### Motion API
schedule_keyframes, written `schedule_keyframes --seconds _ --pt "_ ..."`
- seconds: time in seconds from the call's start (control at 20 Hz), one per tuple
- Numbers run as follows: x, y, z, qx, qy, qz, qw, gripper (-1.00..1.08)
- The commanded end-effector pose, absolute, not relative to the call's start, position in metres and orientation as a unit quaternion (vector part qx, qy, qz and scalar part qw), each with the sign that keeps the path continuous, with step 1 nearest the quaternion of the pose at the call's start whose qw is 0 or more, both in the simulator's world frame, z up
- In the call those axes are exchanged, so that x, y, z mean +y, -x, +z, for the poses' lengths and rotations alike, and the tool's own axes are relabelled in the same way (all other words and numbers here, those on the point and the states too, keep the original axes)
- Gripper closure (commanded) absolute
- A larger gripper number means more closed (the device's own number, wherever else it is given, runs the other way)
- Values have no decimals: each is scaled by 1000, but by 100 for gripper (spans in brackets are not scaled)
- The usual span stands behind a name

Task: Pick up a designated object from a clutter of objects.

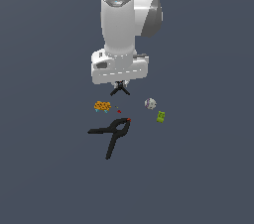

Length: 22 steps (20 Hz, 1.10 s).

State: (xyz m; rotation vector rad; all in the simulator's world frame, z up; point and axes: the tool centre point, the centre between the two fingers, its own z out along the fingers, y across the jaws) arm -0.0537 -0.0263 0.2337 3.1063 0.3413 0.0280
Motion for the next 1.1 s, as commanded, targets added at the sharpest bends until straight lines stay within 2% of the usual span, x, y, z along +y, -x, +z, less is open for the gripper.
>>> schedule_keyframes --seconds 0.0,0.6,1.05 --pt "-5 51 256 109 -994 8 8 108" --pt "97 30 360 111 -994 3 3 108" --pt "142 17 407 111 -994 1 1 108"
